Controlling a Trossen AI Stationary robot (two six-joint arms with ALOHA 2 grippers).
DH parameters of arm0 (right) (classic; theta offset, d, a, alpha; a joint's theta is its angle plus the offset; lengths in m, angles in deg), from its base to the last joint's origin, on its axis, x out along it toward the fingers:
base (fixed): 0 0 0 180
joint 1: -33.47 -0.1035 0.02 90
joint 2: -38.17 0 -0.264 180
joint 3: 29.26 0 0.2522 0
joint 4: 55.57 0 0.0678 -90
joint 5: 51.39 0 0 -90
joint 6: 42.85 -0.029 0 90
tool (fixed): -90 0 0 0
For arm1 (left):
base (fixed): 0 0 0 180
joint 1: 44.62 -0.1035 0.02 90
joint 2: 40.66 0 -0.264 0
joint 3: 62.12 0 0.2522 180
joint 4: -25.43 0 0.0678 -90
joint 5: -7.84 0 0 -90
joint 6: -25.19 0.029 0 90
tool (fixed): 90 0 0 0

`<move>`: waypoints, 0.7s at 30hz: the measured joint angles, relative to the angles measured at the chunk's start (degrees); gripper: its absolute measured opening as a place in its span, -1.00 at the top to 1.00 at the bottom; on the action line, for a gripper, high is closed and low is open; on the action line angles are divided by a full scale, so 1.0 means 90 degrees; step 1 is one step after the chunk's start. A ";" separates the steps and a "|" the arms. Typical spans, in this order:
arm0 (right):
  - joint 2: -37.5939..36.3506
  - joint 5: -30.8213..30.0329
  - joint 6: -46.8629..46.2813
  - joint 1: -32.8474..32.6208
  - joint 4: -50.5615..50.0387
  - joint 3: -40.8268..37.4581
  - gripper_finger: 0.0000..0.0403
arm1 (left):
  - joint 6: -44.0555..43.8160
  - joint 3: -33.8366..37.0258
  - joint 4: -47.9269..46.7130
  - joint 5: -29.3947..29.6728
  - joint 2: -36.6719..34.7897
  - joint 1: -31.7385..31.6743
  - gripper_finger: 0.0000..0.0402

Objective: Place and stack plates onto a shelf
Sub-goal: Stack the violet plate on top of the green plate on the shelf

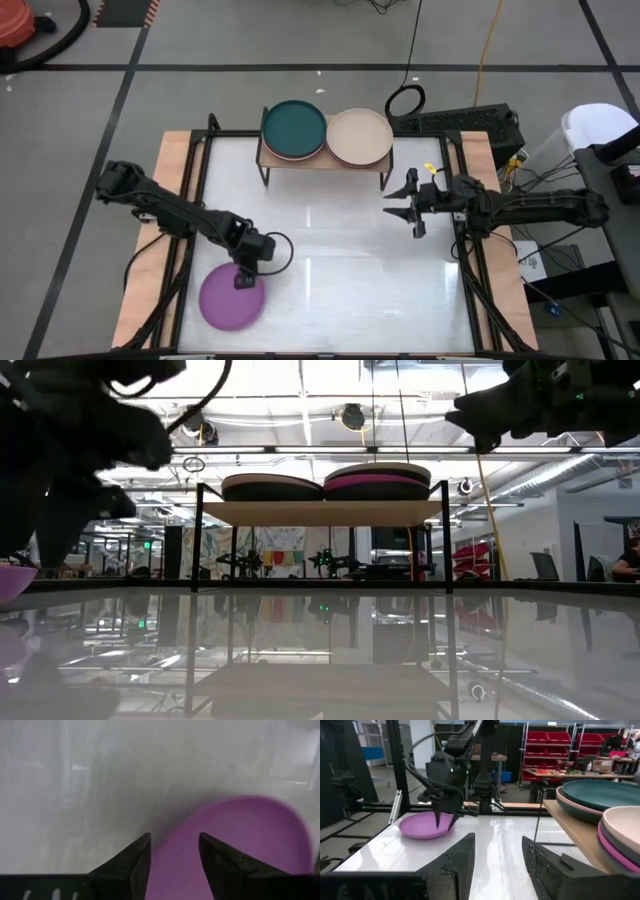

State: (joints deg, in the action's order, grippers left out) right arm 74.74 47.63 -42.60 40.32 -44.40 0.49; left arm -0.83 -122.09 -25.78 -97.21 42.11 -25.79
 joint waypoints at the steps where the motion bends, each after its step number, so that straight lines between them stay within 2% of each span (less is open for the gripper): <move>1: 0.0000 0.0000 0.0018 -0.0026 0.0014 0.0000 0.29 | 0.0000 0.0002 -0.0046 0.0005 0.0080 0.0005 0.15; 9: 0.0000 0.0000 0.0042 -0.0072 0.0025 0.0000 0.29 | 0.0102 0.0005 -0.0114 0.0011 0.0665 0.0007 0.16; 11: 0.0000 0.0000 0.0042 -0.0072 0.0042 0.0000 0.29 | 0.0199 0.0005 -0.0116 0.0051 0.0739 0.0007 0.21; 16: 0.0000 0.0000 0.0037 -0.0072 0.0061 0.0002 0.29 | 0.0380 0.0005 -0.0164 0.0079 0.0764 -0.0040 0.62; 19: 0.0000 0.0000 0.0003 -0.0072 0.0061 0.0002 0.29 | 0.0380 -0.0010 -0.0153 -0.0179 0.0661 -0.0180 0.89; 21: 0.0000 0.0000 0.0003 -0.0072 0.0061 0.0002 0.29 | 0.0358 -0.0065 -0.0208 -0.0251 0.0542 -0.0308 0.94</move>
State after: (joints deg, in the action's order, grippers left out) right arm 74.74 47.63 -42.57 39.67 -43.85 0.51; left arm 2.38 -122.68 -27.65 -99.46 46.98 -28.56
